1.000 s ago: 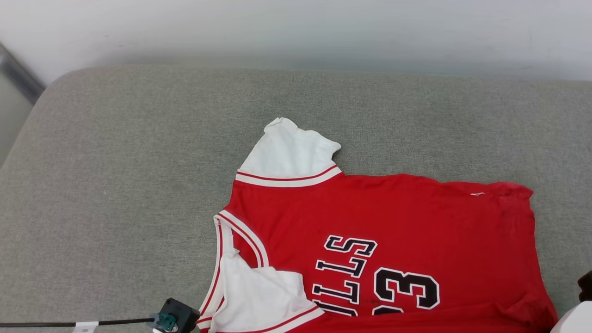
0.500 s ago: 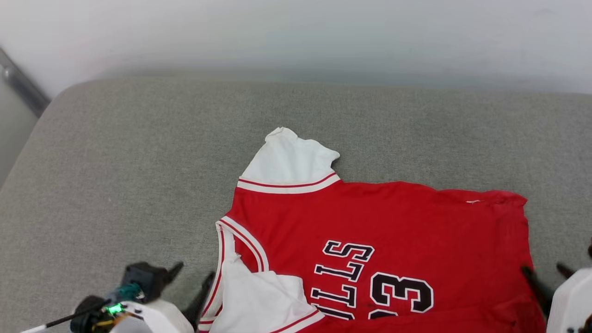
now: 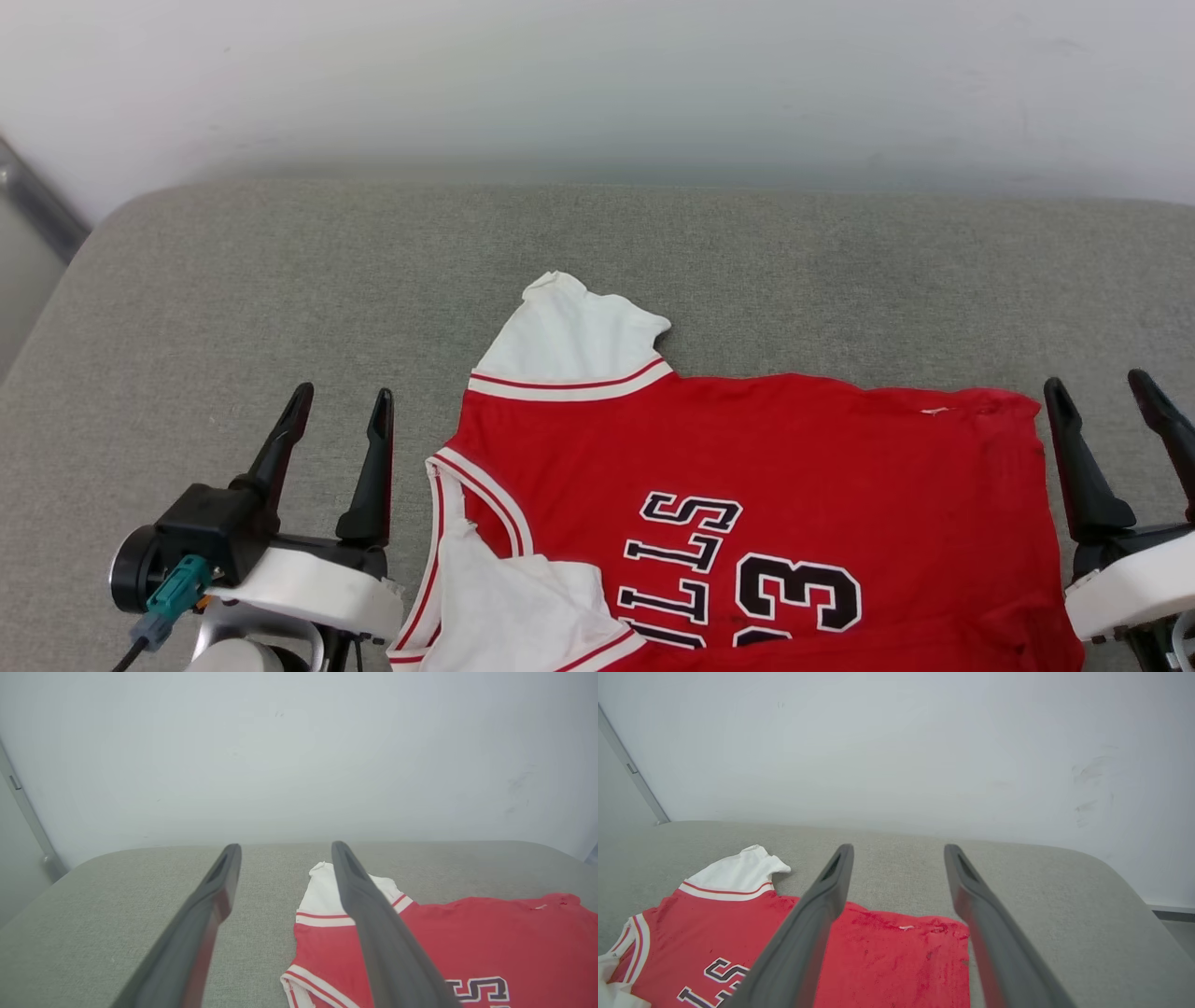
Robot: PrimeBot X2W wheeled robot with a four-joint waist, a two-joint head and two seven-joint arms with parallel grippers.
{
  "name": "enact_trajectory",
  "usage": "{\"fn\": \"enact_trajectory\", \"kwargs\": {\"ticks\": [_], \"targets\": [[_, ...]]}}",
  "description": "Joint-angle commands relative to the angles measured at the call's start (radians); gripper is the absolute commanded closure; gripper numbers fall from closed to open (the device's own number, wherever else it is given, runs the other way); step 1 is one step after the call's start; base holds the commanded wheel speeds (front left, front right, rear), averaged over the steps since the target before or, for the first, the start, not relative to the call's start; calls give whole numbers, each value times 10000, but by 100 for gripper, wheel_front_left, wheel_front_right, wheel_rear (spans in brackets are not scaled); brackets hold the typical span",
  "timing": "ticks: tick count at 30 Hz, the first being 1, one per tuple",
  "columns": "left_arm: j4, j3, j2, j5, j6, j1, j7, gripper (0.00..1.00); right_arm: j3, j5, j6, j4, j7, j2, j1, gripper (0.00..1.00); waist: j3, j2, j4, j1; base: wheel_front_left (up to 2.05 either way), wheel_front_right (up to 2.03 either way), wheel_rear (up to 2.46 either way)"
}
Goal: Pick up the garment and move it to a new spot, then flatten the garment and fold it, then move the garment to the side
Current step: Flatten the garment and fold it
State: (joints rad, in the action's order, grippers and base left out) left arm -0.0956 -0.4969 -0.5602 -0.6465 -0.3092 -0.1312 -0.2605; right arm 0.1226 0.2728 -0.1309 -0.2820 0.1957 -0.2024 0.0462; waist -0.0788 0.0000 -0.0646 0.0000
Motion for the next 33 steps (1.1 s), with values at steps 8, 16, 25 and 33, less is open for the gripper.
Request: {"fn": "enact_trajectory", "kwargs": {"ticks": [8,16,25,33], "targets": [[-290,1392,1133,1357,1266,835,-52,0,-380,-654,4,345,-2422,643,255,0,-50,0,129,0,0,0,0],[157,2123,1639,2122,2435,713,-45,0,-447,-674,4,753,-3121,878,18,0,-429,0,414,0,0,0,0],[794,2130,530,2312,3693,-1606,941,0,-524,-770,4,577,-3165,912,-649,0,-1771,0,1135,0,0,0,0],[1574,1297,-1107,1143,4364,-4740,4350,0,-798,-899,4,719,-3385,1206,-1223,0,-2991,0,2071,0,0,0,0]]}}
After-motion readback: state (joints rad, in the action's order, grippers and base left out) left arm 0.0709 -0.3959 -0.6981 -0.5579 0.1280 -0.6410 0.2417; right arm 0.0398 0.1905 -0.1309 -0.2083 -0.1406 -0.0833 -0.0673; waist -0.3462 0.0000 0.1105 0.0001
